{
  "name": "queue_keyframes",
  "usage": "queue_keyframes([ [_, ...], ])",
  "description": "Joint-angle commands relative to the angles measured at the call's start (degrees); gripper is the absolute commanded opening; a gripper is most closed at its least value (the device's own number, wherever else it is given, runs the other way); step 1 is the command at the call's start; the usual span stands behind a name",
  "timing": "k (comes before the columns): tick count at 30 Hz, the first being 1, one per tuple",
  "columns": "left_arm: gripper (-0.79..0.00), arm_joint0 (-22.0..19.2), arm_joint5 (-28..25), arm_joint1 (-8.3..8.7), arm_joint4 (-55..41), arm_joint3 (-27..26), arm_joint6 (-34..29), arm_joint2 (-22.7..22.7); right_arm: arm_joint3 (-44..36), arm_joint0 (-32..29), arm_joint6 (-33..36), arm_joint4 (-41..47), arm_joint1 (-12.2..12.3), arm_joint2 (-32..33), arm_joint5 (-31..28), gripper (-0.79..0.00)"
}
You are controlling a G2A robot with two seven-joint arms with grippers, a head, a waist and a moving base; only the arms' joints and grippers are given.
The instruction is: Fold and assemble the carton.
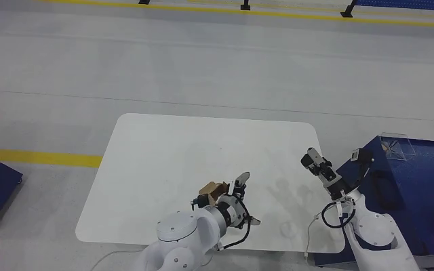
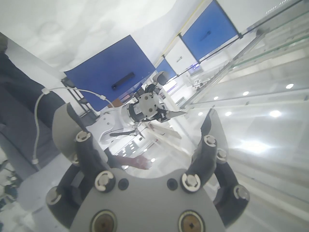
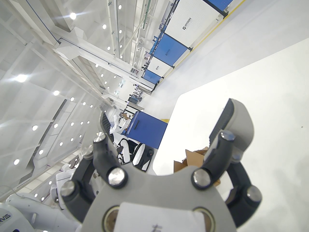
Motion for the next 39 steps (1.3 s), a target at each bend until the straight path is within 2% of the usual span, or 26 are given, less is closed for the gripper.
queue_keyframes([
  [1,0.000,0.6,0.2,0.34,1.1,0.4,-4.7,-0.7,0.0,0.0,0.0,0.0,0.0,0.0,0.0,0.000],
  [21,0.000,0.6,0.2,0.34,1.1,0.4,-4.7,-0.7,0.0,0.0,0.0,0.0,0.0,0.0,0.0,0.000],
  [22,0.000,0.2,1.1,0.52,4.5,0.1,-2.6,-0.6,-0.3,-0.1,-0.1,-0.6,0.0,-0.3,0.3,0.000],
  [24,0.000,0.6,5.4,0.94,11.8,-1.7,3.1,0.7,-1.2,-0.2,-2.2,-5.9,-0.1,-1.5,1.8,0.000],
  [27,0.000,1.5,15.5,1.48,15.9,-2.3,9.1,0.3,-2.3,-0.2,-3.5,-16.7,-0.4,-5.9,7.2,0.000],
  [30,0.000,2.5,16.3,2.44,16.6,0.1,11.8,1.6,-2.4,0.9,-3.6,-25.7,-0.7,-10.7,11.2,0.000],
  [33,0.000,3.4,16.3,4.10,14.6,2.4,12.9,2.1,-1.8,1.6,-4.9,-33.5,-1.1,-15.7,11.7,0.000],
  [35,0.000,3.0,16.3,5.22,14.7,4.8,16.0,3.3,-1.0,2.5,-5.2,-38.2,-1.4,-18.3,13.9,0.000],
  [39,0.000,0.2,16.3,6.67,11.6,8.5,16.0,6.4,1.4,5.1,-7.2,-44.1,-2.2,-22.3,18.7,0.000],
])
